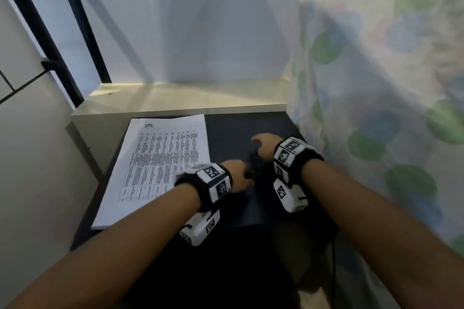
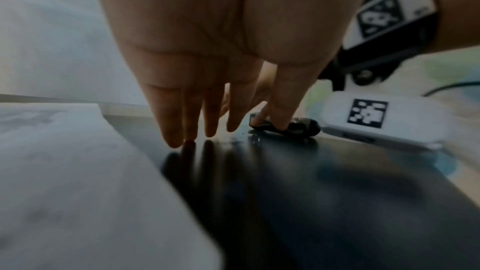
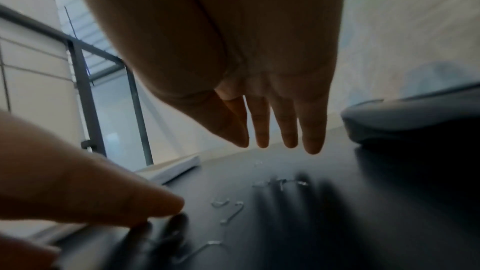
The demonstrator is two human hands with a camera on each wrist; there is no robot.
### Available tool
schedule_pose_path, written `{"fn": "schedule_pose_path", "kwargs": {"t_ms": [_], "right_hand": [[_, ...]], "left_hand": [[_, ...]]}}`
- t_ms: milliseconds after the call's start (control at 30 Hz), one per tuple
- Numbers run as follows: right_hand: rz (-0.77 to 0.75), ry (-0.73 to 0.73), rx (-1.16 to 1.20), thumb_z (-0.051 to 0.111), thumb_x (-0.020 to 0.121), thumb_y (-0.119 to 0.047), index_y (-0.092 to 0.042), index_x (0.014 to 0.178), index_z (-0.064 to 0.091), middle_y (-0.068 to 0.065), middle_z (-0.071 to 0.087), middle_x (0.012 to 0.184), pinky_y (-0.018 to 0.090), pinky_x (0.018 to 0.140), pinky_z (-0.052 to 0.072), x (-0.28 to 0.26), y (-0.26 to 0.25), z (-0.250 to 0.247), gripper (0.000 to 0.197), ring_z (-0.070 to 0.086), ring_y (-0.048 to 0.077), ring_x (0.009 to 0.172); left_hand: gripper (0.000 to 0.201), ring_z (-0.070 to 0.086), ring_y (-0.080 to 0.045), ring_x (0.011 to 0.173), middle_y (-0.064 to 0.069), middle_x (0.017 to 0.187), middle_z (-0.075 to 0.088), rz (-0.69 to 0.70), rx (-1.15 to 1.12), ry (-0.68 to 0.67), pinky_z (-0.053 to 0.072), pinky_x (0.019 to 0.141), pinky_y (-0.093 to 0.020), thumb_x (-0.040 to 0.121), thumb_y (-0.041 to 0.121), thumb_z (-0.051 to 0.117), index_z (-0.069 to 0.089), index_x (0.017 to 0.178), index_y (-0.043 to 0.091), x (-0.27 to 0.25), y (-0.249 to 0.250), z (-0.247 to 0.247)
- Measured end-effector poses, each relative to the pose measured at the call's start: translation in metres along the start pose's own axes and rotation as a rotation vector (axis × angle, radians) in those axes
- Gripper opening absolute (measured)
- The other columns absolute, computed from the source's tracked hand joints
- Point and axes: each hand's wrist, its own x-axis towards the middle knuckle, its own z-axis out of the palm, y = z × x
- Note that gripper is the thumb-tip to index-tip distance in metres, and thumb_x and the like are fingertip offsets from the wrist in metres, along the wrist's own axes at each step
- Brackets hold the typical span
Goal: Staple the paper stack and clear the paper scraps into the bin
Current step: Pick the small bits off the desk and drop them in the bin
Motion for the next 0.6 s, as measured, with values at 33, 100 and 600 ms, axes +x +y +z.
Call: {"fn": "schedule_pose_path", "kwargs": {"t_ms": [33, 100, 600], "right_hand": [[-0.006, -0.007, -0.026, 0.042, 0.093, -0.008, -0.007, 0.143, 0.037, 0.013, 0.038, 0.150, 0.036, 0.110, 0.034, 0.009, -0.001, 0.003, 0.049, 0.040, 0.030, 0.136], [-0.017, -0.004, -0.072, 0.042, 0.093, -0.011, -0.007, 0.138, 0.044, 0.016, 0.047, 0.143, 0.039, 0.107, 0.039, 0.025, -0.004, 0.009, 0.045, 0.048, 0.032, 0.129], [-0.071, -0.048, -0.104, 0.054, 0.086, -0.002, -0.014, 0.124, 0.062, 0.007, 0.062, 0.129, 0.026, 0.097, 0.045, -0.025, 0.014, -0.004, 0.040, 0.059, 0.022, 0.118]], "left_hand": [[0.035, 0.057, -0.031, 0.115, -0.015, 0.127, 0.060, 0.007, 0.008, -0.010, 0.046, 0.097, -0.036, 0.090, 0.025, 0.051, 0.060, 0.119, 0.008, 0.005, 0.000, 0.004], [0.036, 0.055, -0.032, 0.117, -0.015, 0.130, 0.056, 0.014, 0.038, -0.014, 0.045, 0.098, -0.035, 0.089, 0.026, 0.053, 0.060, 0.120, 0.009, 0.014, -0.002, 0.007], [0.035, 0.061, -0.030, 0.112, -0.012, 0.122, 0.065, -0.063, 0.034, 0.039, 0.049, 0.091, -0.032, 0.086, 0.019, 0.060, 0.064, 0.119, 0.010, 0.037, -0.007, -0.012]]}}
